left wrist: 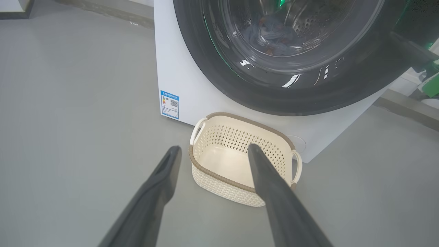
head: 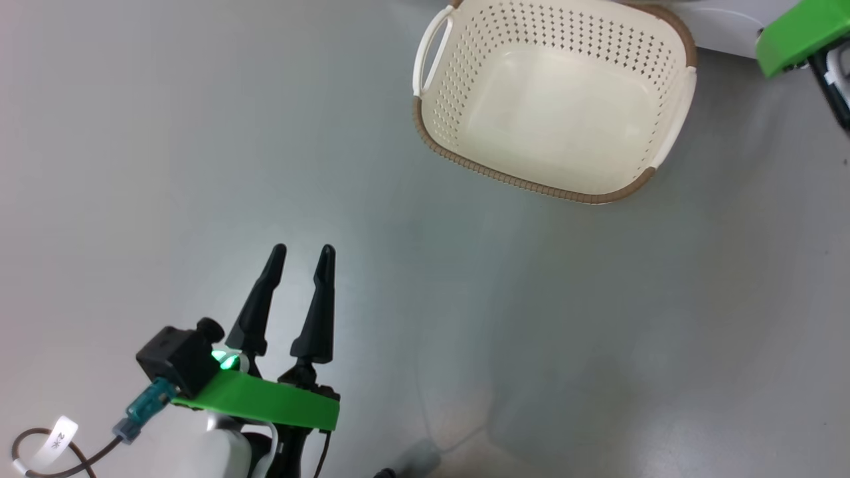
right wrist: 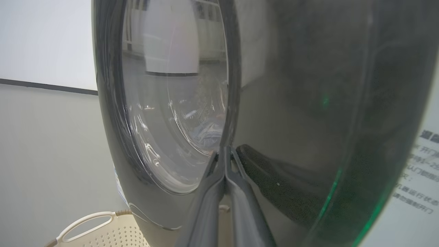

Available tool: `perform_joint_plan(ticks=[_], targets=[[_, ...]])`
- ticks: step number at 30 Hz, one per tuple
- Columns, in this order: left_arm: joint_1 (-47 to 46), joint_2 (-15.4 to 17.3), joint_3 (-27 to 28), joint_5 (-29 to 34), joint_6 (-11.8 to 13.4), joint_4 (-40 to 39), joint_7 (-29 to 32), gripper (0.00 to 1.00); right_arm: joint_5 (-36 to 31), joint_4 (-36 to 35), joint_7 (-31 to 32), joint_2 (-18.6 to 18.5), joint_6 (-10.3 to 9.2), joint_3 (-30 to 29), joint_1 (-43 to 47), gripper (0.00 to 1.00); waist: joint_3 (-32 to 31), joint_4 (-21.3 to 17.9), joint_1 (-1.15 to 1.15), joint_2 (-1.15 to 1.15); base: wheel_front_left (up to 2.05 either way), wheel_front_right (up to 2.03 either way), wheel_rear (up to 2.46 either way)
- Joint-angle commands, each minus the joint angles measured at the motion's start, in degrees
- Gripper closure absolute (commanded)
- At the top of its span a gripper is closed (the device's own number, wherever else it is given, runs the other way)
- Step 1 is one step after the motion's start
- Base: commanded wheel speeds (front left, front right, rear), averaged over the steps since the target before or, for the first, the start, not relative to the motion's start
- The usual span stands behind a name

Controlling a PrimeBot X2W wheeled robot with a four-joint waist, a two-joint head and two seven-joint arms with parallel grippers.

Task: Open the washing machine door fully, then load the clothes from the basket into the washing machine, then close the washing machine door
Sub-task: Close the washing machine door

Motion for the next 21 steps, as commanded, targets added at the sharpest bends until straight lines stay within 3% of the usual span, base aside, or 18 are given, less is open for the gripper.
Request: perform_joint_plan(ticks=[1, 8, 21], targets=[[-0.78, 1.53, 2.08, -0.87, -0.15, -1.33, -0.37, 0.0, -1.02, -0.57, -0.26, 0.3, 0.08, 0.32, -1.26, 1.0, 0.54, 0.53, 0.0, 0.0, 0.0, 0.0, 0.0], [-1.18, 1.53, 1.23, -1.38, -0.15, -1.39, -0.37, 0.0, -1.42, 1.84, -0.26, -1.59, 0.08, 1.95, -4.77, 1.0, 1.48, 0.98, 0.0, 0.0, 0.0, 0.0, 0.0], [-2.25, 1.53, 0.49, -1.51, -0.15, -1.35, -0.37, 0.0, -3.43, 5.99, -0.26, -2.3, 0.08, -0.27, -10.76, 1.0, 2.76, 1.07, 0.0, 0.0, 0.0, 0.0, 0.0]])
